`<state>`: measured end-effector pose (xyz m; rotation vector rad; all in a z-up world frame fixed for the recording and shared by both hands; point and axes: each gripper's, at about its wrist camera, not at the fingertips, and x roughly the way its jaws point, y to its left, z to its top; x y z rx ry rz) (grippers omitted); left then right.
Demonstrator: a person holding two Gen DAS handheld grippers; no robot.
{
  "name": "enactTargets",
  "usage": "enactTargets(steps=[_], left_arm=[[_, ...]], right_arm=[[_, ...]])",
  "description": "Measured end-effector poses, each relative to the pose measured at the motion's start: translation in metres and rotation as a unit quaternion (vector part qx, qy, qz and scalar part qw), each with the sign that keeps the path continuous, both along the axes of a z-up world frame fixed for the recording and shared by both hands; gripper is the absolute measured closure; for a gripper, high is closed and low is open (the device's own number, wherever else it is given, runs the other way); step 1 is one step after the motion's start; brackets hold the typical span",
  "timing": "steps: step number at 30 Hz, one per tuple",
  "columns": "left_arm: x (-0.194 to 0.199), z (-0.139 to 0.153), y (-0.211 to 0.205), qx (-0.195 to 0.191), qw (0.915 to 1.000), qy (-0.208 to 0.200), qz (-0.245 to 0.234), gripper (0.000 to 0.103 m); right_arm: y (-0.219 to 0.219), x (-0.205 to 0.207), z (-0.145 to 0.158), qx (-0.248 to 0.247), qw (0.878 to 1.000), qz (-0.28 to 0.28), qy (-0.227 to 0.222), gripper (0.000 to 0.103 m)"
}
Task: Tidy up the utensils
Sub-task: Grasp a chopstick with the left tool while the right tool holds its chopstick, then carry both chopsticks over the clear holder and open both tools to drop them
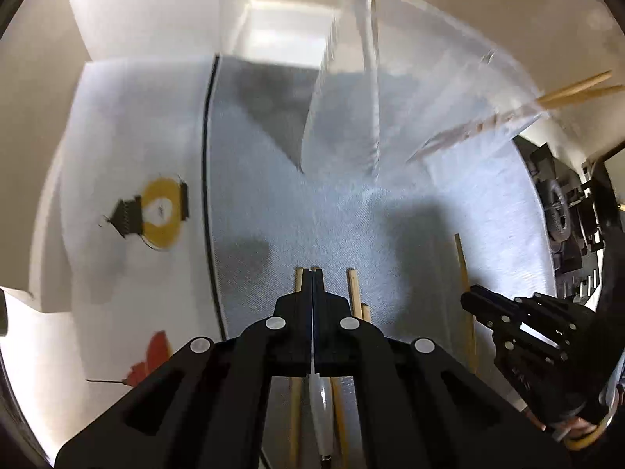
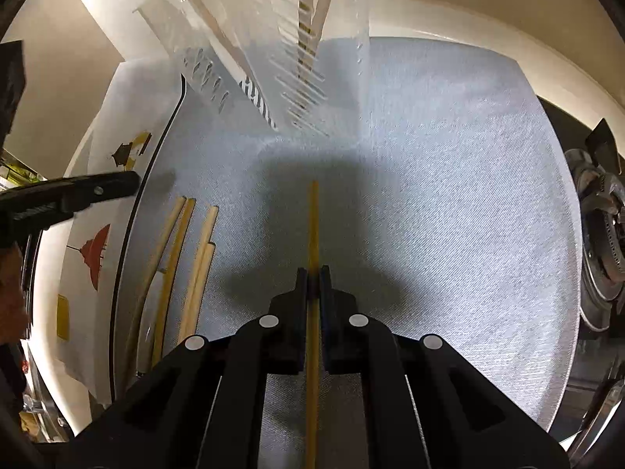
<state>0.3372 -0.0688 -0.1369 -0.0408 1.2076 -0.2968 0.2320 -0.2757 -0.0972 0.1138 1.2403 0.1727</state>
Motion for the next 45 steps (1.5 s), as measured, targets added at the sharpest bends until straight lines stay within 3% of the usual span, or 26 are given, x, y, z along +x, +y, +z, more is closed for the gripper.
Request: enactTargets(steps=[3,6,7,10,11,15,17,21,25,27,31,35,38,45], left_arm=[[-0.007,-0.002,0.006,0.003,1.0000,0.002,0.007,0.103],[-0.008,-0.014,0.006,0.018,0.9994,0.029,-0.004,0.102],[-0.008,-0.018,0.003,0.022,0.9991,0.036,-0.011,0.095],[-0.012,-0.034,0.002,0.044,0.9978,0.043,-0.024,0.057],[-0.012,-0.037,0.001,0.047,0.9978,0.041,-0.023,0.056],[-0.010,-0.049,-0.002,0.061,0.9962,0.057,-0.025,0.056],[-0.005,-0.055,-0.005,0.075,0.9946,0.065,-0.028,0.065],[0.001,-0.056,-0.019,0.106,0.9917,0.061,-0.040,0.065],[0.013,-0.056,-0.031,0.112,0.9902,0.071,-0.045,0.065],[0.020,-0.056,-0.036,0.107,0.9910,0.062,-0.050,0.096],[0.023,-0.051,-0.029,0.074,0.9949,0.058,-0.037,0.097],[0.010,-0.015,-0.006,0.017,0.9994,0.023,-0.021,0.097],[-0.009,0.029,0.010,-0.014,0.9993,-0.027,-0.022,0.097],[-0.066,0.097,0.031,-0.042,0.9911,-0.123,-0.030,0.097]], right_arm=[[-0.006,0.001,-0.004,0.002,1.000,-0.004,0.007,0.097],[-0.004,0.001,-0.011,0.002,1.000,-0.007,0.016,0.097],[-0.004,0.001,-0.012,0.002,1.000,-0.007,0.018,0.097],[-0.004,-0.003,-0.016,0.003,1.000,-0.006,0.022,0.097],[-0.005,-0.004,-0.017,0.004,1.000,-0.006,0.024,0.097],[-0.003,-0.002,-0.022,0.002,1.000,-0.008,0.028,0.097],[0.000,-0.001,-0.024,0.002,1.000,-0.009,0.030,0.097],[0.000,0.000,-0.028,0.000,0.999,-0.006,0.037,0.097],[0.005,0.004,-0.035,-0.008,0.999,0.000,0.045,0.096],[0.008,0.006,-0.035,-0.013,0.999,0.005,0.041,0.096],[0.007,0.010,-0.033,0.000,0.999,-0.003,0.042,0.097],[0.003,0.008,-0.014,0.004,1.000,-0.005,0.013,0.097],[0.003,0.005,0.011,0.017,1.000,-0.003,-0.018,0.097],[0.003,-0.006,0.054,0.037,0.997,0.011,-0.069,0.097]])
